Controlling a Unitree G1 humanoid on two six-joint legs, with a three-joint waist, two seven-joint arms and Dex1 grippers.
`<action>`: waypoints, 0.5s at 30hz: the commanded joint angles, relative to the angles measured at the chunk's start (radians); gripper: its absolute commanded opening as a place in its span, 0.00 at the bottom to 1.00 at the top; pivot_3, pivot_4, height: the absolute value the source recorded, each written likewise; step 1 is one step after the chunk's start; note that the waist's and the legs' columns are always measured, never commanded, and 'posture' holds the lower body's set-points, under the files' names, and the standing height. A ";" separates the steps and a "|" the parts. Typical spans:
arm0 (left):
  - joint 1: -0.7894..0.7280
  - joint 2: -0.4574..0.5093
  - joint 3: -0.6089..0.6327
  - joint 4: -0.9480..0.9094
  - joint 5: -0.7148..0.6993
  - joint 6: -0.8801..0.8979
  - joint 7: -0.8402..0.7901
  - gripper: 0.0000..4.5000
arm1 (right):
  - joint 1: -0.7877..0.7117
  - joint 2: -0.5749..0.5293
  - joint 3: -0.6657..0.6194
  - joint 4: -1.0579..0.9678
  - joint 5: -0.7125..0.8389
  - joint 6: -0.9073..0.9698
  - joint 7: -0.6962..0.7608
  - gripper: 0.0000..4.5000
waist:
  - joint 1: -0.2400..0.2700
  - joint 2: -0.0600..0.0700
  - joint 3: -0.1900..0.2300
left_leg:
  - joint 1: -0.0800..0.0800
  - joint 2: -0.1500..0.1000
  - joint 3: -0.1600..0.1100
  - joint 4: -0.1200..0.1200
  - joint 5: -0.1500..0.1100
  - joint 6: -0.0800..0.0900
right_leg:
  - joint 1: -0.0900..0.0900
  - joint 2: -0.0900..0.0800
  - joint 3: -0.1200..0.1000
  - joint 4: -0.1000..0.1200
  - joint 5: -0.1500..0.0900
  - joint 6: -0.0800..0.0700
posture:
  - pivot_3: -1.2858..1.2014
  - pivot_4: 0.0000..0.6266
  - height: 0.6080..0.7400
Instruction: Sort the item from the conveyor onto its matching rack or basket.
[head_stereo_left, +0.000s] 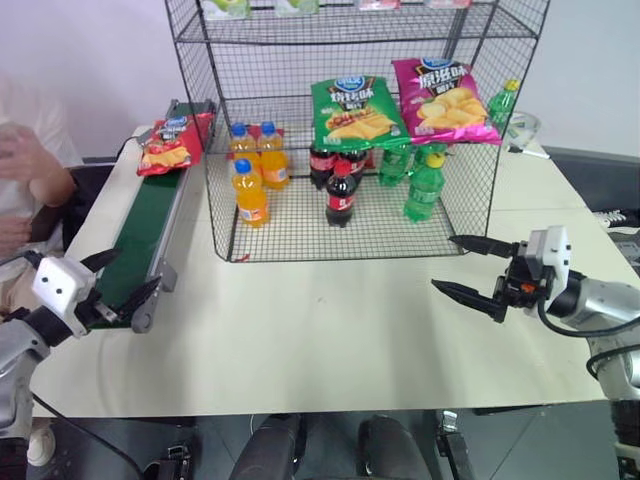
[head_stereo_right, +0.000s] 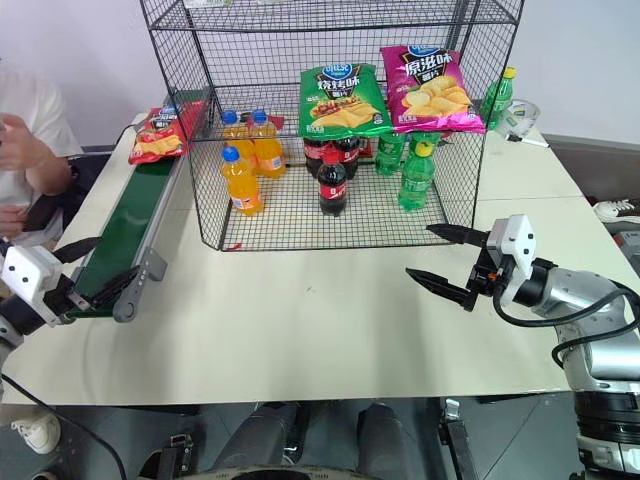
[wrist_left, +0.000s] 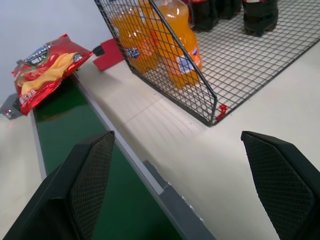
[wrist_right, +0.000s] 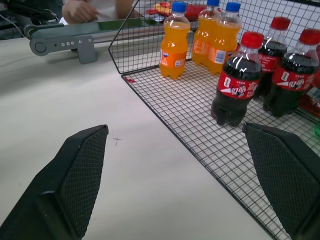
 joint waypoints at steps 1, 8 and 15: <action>0.018 -0.004 0.025 -0.039 0.033 -0.076 0.029 0.94 | 0.000 0.023 0.018 -0.075 0.028 0.007 0.000 1.00 | 0.000 0.000 0.000 | 0.000 0.000 0.000 0.000 0.000 0.000 | 0.000 0.000 0.000 0.000 0.000 0.000 | 0.52 0.24 1.00; 0.090 -0.021 0.082 -0.024 0.257 -0.369 0.215 0.94 | -0.046 0.104 0.150 -0.169 0.093 0.103 0.012 1.00 | -0.002 0.000 0.000 | 0.000 0.000 0.000 0.000 0.000 0.000 | 0.000 0.000 0.000 -0.001 0.000 -0.001 | 0.52 0.24 1.00; 0.234 -0.043 0.145 -0.024 0.546 -0.602 0.445 0.94 | -0.144 0.191 0.274 -0.138 0.083 0.141 0.036 1.00 | 0.001 -0.001 0.000 | 0.000 0.000 0.000 -0.001 0.000 0.000 | 0.000 0.000 0.000 -0.002 -0.001 -0.002 | 0.52 0.24 1.00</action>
